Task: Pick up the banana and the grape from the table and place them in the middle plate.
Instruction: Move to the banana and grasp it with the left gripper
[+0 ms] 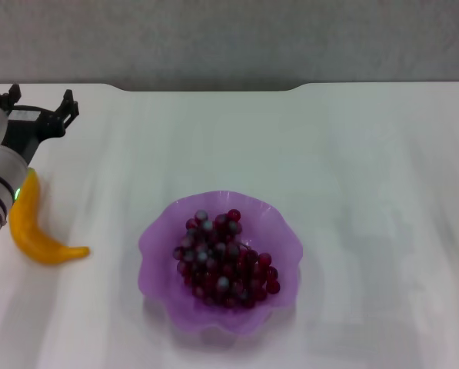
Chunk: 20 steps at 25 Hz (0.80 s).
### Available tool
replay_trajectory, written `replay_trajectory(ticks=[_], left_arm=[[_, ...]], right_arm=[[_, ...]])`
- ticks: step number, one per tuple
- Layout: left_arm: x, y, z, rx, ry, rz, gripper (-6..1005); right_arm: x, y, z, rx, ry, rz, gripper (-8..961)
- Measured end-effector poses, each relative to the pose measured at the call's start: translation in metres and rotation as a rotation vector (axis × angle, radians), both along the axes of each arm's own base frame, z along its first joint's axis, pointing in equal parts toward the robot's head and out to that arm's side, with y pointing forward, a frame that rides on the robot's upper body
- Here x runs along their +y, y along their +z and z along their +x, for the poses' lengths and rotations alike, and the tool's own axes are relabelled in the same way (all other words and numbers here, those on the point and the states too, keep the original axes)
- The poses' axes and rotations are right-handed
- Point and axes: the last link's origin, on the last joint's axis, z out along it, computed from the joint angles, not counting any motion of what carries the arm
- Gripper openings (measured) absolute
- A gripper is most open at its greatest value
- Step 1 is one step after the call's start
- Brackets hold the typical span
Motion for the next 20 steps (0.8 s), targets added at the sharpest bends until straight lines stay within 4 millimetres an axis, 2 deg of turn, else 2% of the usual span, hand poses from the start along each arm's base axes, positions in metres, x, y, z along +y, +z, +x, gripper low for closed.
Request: replay_trajectory(ticks=[5, 13, 20], left_arm=[[0.008, 0.000, 0.007, -0.022, 0.036, -0.046, 885], [0.024, 0.023, 0.004, -0.003, 0.193, -0.097, 885], [0.020, 0.039, -0.006, -0.031, 0.267, -0.132, 884]], right_arm=[[-0.002, -0.001, 0.006, -0.008, -0.018, -0.009, 880], [0.001, -0.004, 0.013, -0.006, -0.058, -0.051, 880], [0.000, -0.005, 0.016, -0.009, -0.066, -0.058, 880]])
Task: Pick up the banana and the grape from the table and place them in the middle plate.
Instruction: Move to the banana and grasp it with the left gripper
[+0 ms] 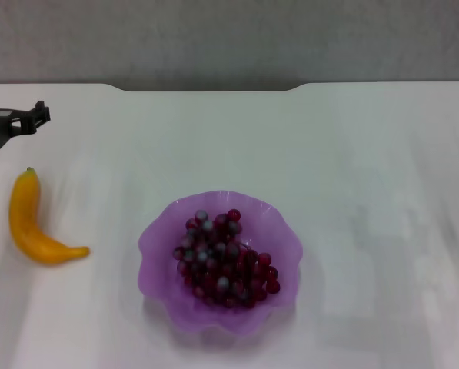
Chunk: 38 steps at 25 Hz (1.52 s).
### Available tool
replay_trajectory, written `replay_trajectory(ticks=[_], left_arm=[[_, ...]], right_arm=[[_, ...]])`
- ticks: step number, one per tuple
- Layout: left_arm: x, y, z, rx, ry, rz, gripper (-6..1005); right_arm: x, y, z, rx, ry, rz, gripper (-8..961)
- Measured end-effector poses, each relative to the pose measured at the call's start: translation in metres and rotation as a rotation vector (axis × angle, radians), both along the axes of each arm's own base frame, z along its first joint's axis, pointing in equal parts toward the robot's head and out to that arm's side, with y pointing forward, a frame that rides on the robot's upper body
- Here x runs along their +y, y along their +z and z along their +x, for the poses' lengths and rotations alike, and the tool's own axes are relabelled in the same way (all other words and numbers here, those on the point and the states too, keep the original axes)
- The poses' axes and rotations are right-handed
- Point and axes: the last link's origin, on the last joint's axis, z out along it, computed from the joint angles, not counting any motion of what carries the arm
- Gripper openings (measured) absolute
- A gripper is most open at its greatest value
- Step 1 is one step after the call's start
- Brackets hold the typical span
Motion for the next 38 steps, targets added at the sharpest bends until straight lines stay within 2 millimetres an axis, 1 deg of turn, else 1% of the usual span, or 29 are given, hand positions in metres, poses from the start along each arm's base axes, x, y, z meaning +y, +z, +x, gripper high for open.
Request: replay_trajectory(ticks=[5, 9, 12, 18, 23, 30, 38], left_arm=[[-0.004, 0.010, 0.002, -0.010, 0.052, -0.094, 884], [-0.008, 0.019, -0.008, 0.007, 0.134, -0.155, 884], [-0.014, 0.020, -0.016, -0.002, 0.199, -0.193, 884], [-0.026, 0.008, -0.022, -0.073, 0.306, -0.284, 883], [-0.031, -0.002, -0.027, -0.118, 0.352, -0.304, 883], [-0.028, -0.018, -0.036, -0.130, 0.378, -0.307, 883], [-0.029, -0.024, -0.042, -0.119, 0.380, -0.294, 882]], right_arm=[[0.000, -0.001, 0.000, 0.001, -0.004, -0.009, 880], [0.001, -0.002, 0.000, 0.001, -0.003, -0.011, 880], [0.002, -0.002, -0.002, 0.002, 0.001, -0.011, 880], [0.002, -0.002, -0.002, 0.002, 0.001, -0.011, 880], [0.002, -0.002, -0.002, 0.004, 0.003, -0.011, 880], [0.003, -0.003, -0.006, 0.007, 0.014, -0.012, 880], [0.003, -0.003, -0.007, 0.008, 0.019, -0.008, 880]])
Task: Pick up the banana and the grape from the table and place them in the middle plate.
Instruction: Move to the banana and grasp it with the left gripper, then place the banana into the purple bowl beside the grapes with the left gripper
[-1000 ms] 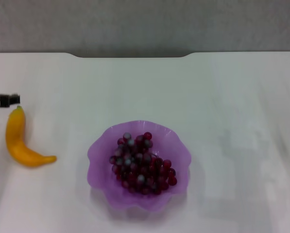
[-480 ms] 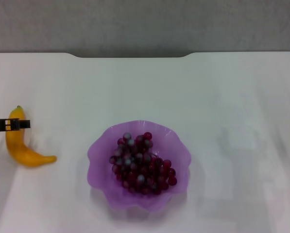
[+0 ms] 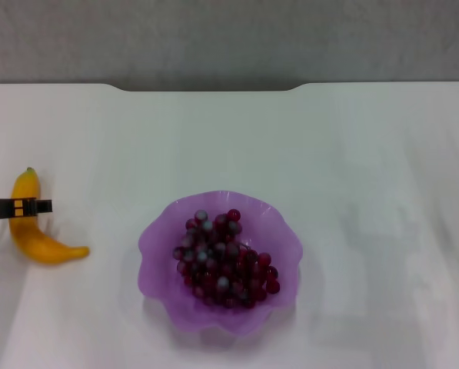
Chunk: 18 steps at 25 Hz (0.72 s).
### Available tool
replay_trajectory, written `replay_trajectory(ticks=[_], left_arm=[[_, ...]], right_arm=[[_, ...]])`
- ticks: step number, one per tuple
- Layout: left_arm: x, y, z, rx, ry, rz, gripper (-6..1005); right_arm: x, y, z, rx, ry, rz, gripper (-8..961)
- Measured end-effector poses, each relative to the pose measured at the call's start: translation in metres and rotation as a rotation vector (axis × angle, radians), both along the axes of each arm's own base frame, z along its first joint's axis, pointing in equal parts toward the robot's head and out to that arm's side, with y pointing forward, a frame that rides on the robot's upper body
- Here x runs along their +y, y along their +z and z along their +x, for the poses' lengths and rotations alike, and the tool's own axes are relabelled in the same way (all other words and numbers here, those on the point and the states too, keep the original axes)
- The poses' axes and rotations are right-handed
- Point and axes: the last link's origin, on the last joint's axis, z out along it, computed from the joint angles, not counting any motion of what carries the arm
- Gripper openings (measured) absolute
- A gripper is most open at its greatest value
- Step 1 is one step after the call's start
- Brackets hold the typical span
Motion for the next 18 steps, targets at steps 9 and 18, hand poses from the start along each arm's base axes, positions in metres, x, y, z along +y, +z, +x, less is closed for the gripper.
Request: replay_trajectory(ticks=[9, 18], left_arm=[[-0.0013, -0.0071, -0.0030, 0.011, 0.007, -0.024, 769], [0.0048, -0.0079, 0.0027, 0.048, -0.021, -0.029, 588]], right_arm=[[0.0006, 0.0000, -0.0010, 0.001, 0.003, 0.001, 880], [-0.0001, 0.0001, -0.0001, 0.001, 0.000, 0.001, 880]])
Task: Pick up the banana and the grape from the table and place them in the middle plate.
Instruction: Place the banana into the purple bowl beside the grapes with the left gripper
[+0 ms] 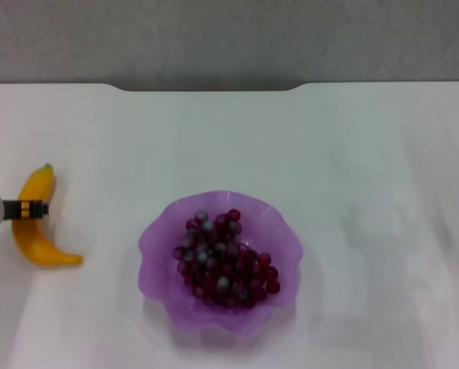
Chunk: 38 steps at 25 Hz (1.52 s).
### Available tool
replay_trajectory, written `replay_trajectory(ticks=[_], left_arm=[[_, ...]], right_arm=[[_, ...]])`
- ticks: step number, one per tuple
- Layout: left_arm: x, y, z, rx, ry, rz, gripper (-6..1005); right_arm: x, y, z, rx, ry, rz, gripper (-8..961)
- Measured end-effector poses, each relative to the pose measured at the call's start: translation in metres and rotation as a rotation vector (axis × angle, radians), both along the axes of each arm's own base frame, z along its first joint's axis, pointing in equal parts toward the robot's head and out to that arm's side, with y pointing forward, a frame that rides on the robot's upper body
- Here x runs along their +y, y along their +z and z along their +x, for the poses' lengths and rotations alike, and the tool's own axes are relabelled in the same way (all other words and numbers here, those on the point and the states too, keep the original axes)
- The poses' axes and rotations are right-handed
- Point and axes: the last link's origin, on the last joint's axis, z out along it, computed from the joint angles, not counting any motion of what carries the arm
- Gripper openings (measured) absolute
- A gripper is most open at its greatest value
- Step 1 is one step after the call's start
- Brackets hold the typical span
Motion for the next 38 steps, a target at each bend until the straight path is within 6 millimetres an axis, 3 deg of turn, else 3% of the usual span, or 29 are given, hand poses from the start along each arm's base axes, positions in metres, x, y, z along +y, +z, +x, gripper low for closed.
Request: replay_trajectory(ticks=[5, 9, 18, 23, 28, 33, 38], left_arm=[[0.008, 0.008, 0.023, 0.011, -0.066, -0.003, 480], [0.009, 0.016, 0.036, 0.024, -0.097, -0.017, 486], [0.004, 0.029, 0.095, 0.069, -0.226, -0.109, 499], [-0.023, 0.011, 0.146, 0.057, -0.368, -0.224, 506], [-0.051, -0.020, 0.189, 0.033, -0.551, -0.359, 514], [-0.061, -0.055, 0.190, 0.035, -0.594, -0.456, 521], [-0.054, -0.076, 0.178, 0.054, -0.583, -0.483, 528]], right_arm=[[-0.002, 0.001, 0.004, -0.001, -0.011, 0.005, 880], [-0.003, 0.001, 0.004, -0.001, -0.011, 0.005, 880], [-0.005, 0.001, 0.008, -0.005, -0.021, 0.004, 880], [-0.006, 0.001, 0.010, -0.005, -0.028, 0.005, 880], [-0.007, 0.001, 0.012, -0.008, -0.035, 0.004, 880], [-0.004, 0.000, 0.008, -0.007, -0.023, 0.001, 880], [-0.004, -0.001, 0.007, -0.006, -0.021, -0.001, 880]])
